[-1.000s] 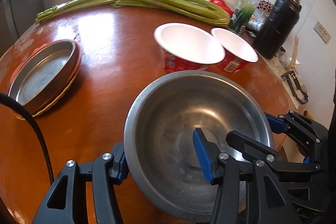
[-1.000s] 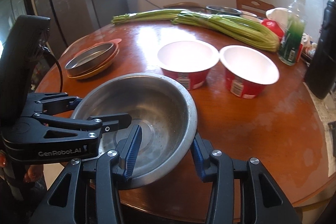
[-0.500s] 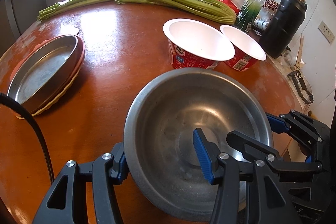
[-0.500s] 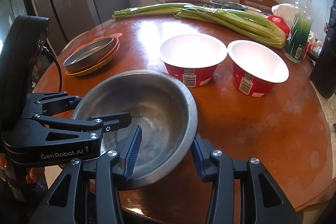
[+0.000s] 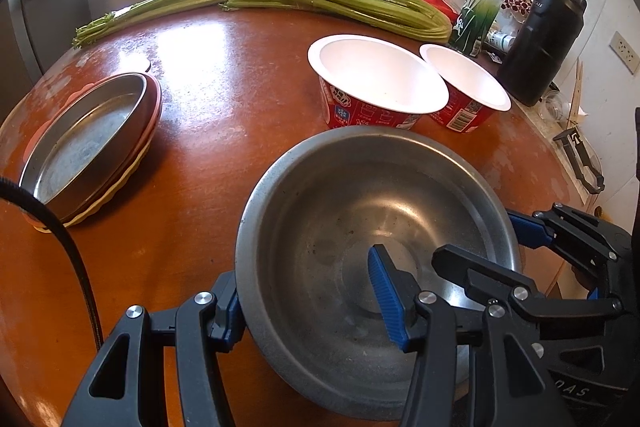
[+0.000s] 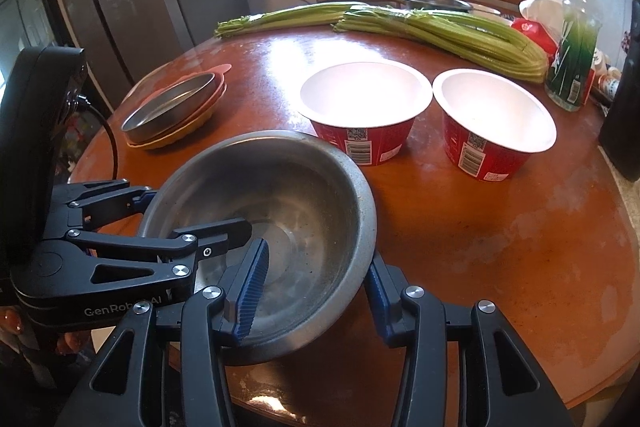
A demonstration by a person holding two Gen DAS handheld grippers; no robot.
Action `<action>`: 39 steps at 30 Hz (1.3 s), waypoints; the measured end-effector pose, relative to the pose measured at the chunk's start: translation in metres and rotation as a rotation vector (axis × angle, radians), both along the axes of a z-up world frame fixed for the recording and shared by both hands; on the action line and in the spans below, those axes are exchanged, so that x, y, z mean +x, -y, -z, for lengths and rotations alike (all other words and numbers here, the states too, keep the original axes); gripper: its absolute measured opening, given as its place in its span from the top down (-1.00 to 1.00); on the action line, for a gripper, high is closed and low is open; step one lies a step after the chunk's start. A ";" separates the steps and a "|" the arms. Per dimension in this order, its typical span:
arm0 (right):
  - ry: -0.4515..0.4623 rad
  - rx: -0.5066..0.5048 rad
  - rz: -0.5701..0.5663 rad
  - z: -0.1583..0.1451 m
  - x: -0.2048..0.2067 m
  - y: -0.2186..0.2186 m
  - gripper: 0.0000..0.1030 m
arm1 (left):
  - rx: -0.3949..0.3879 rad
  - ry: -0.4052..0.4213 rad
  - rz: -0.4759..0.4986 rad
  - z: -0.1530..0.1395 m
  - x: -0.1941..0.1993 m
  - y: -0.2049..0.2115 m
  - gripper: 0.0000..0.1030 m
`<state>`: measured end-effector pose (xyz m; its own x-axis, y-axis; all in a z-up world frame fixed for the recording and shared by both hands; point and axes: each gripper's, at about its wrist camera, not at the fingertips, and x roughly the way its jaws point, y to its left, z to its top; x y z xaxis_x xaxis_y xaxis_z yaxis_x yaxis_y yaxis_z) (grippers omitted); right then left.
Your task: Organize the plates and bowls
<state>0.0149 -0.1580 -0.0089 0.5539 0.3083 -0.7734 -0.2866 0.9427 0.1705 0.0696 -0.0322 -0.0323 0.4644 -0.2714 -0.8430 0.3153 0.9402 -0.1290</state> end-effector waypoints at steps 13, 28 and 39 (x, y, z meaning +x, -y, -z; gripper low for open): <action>0.019 0.037 0.019 -0.007 -0.001 0.012 0.05 | -0.025 0.006 -0.010 -0.007 0.000 -0.006 -0.06; 0.065 0.151 0.115 -0.041 0.037 0.030 0.04 | -0.019 0.067 -0.028 -0.049 0.052 -0.013 -0.06; -0.002 0.156 0.197 -0.024 0.075 0.038 -0.01 | -0.032 0.016 -0.005 -0.045 0.111 0.008 -0.06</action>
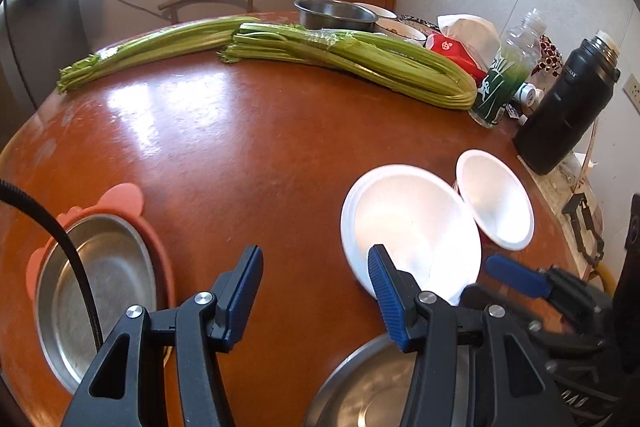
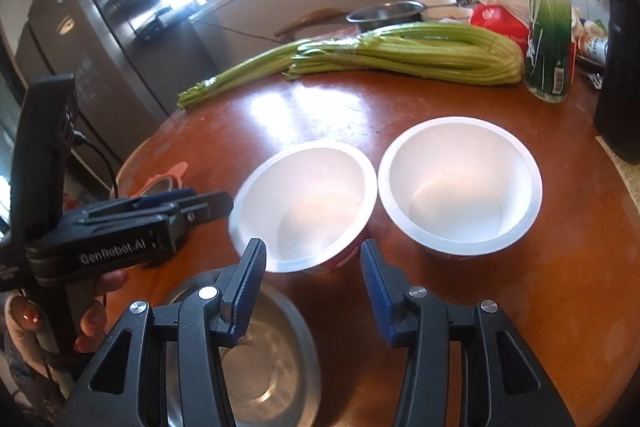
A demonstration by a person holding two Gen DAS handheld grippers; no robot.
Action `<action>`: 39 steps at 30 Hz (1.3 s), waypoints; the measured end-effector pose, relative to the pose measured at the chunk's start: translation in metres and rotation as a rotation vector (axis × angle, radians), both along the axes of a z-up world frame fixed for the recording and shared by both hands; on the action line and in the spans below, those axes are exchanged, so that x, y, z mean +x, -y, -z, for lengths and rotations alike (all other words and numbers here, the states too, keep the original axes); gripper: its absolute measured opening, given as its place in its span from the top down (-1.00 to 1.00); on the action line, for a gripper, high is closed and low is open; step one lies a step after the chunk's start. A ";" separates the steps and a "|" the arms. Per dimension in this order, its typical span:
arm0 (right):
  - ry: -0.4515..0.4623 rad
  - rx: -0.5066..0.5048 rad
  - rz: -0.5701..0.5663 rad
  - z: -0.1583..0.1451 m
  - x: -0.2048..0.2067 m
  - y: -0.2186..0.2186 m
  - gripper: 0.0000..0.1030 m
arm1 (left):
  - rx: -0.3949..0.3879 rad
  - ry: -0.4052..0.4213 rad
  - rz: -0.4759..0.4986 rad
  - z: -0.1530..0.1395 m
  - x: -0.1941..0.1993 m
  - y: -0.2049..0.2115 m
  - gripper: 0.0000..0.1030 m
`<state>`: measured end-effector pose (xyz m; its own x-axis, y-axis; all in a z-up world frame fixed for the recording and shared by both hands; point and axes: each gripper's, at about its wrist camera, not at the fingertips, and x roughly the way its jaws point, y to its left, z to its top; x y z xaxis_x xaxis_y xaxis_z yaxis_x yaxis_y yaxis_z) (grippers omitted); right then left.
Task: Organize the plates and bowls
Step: 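Move the left tool to the white paper bowl rim and grasp it, then carry the paper bowl with the left tool and lower it into the steel bowl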
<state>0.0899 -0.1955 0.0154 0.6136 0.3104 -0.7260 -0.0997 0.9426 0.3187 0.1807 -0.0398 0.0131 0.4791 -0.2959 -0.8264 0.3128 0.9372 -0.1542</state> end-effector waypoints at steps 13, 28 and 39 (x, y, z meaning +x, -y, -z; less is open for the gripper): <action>-0.012 -0.051 -0.017 0.014 0.021 -0.008 -0.02 | -0.060 -0.102 0.071 0.022 0.034 0.025 -0.05; 0.041 -0.092 -0.077 0.004 0.017 -0.025 -0.05 | -0.102 -0.095 0.107 0.019 0.030 0.029 0.02; 0.114 -0.103 -0.095 -0.024 0.003 -0.036 -0.06 | -0.113 -0.004 0.090 -0.011 0.009 0.014 0.02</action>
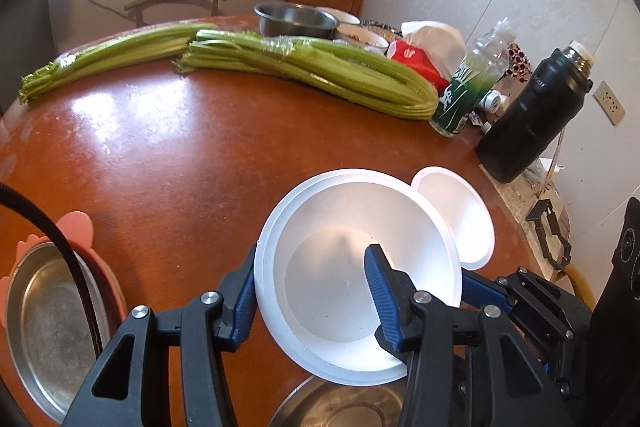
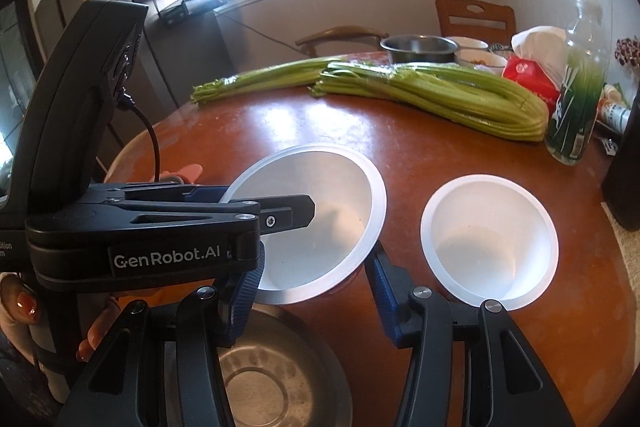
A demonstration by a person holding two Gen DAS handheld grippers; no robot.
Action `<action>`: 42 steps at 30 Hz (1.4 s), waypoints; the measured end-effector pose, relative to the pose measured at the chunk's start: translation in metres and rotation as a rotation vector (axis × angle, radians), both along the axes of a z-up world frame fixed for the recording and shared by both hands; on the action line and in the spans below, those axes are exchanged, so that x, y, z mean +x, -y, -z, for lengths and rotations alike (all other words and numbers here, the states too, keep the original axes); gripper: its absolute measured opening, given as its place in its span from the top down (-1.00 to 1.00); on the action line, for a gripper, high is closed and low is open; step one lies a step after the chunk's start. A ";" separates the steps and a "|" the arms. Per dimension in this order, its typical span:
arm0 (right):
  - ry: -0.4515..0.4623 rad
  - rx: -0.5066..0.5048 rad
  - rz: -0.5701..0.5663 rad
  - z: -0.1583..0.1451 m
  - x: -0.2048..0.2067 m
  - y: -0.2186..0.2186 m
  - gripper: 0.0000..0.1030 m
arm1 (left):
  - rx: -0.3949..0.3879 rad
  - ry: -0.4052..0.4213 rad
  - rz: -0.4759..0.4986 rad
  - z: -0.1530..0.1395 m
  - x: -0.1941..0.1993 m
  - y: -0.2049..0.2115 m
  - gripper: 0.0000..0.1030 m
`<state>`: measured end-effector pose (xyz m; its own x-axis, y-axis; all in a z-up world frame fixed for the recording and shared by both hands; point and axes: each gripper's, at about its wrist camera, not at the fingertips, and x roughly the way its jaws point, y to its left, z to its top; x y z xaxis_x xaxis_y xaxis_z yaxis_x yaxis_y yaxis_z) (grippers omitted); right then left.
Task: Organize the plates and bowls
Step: 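Carry the paper bowl with the left tool and lower it into the steel bowl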
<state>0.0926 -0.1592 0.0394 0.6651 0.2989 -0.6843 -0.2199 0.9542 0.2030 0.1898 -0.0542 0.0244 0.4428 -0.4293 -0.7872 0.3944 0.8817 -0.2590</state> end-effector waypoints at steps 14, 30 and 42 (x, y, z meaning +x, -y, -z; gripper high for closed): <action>0.067 -0.013 -0.035 -0.025 -0.038 -0.011 -0.06 | -0.001 0.081 -0.019 -0.029 -0.043 -0.013 0.02; 0.071 -0.020 -0.096 -0.027 -0.079 -0.014 -0.06 | -0.020 0.087 -0.022 -0.031 -0.095 -0.025 0.02; 0.005 -0.022 -0.124 -0.003 -0.097 -0.014 -0.06 | 0.012 0.029 -0.022 -0.004 -0.113 -0.022 0.02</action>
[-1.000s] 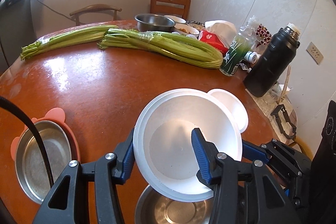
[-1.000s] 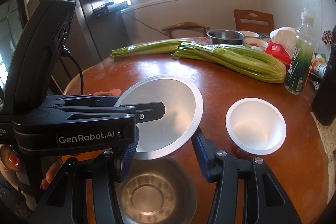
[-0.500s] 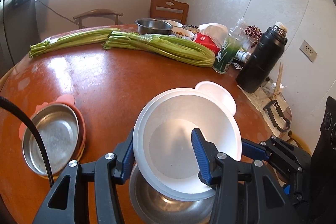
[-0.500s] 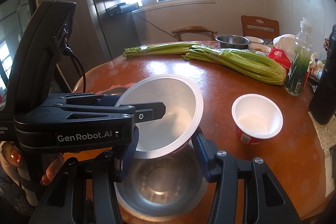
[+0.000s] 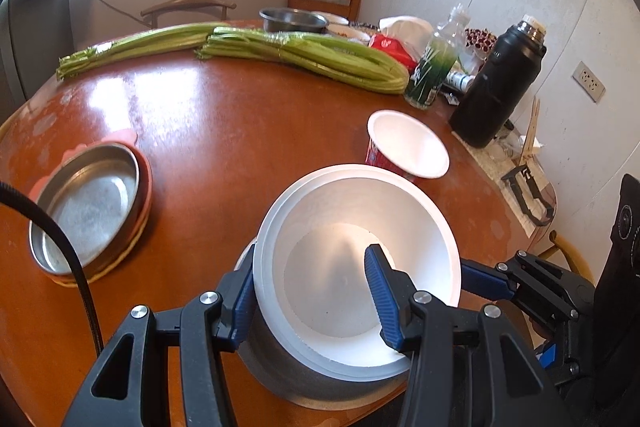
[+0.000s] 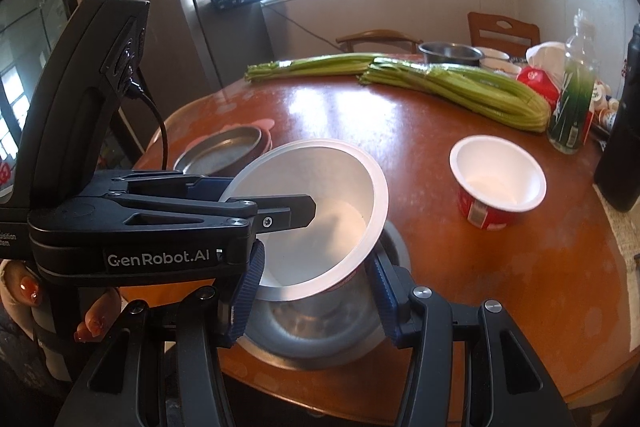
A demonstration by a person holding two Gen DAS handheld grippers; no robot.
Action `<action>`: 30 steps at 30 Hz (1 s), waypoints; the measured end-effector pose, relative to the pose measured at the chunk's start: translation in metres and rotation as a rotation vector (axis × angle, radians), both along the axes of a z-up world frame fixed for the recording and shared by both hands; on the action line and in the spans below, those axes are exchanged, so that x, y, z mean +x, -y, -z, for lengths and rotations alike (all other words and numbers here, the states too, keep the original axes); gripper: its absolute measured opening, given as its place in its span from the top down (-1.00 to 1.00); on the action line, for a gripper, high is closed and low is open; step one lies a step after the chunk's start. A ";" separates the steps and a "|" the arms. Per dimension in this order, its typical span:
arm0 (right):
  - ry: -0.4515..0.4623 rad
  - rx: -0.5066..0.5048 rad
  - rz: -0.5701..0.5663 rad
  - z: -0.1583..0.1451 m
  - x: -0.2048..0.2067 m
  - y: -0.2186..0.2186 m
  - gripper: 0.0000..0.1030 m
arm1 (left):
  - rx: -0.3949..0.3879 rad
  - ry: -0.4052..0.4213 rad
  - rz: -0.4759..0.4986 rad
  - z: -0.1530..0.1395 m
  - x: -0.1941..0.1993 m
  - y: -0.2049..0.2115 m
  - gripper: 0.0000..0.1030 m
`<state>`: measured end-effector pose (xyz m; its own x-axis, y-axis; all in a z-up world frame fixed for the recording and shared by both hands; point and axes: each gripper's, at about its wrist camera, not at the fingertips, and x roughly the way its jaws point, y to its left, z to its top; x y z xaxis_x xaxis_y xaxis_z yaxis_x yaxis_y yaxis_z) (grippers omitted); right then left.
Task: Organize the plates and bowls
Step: 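Carry the paper bowl with the left tool and lower it into the steel bowl, then open the left tool to release the paper bowl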
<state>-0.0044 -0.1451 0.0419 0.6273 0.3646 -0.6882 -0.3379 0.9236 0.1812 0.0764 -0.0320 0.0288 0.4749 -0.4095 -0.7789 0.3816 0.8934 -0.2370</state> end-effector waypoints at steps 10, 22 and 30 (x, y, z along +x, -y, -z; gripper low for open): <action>-0.061 -0.010 -0.007 0.020 0.000 -0.001 -0.06 | 0.038 -0.038 -0.007 0.022 -0.003 0.005 0.02; -0.089 -0.020 -0.012 0.027 0.002 -0.003 -0.06 | 0.073 -0.052 -0.009 0.031 0.001 0.010 0.02; -0.079 -0.025 0.006 0.025 0.002 0.001 -0.06 | 0.070 -0.051 -0.019 0.032 0.003 0.007 0.02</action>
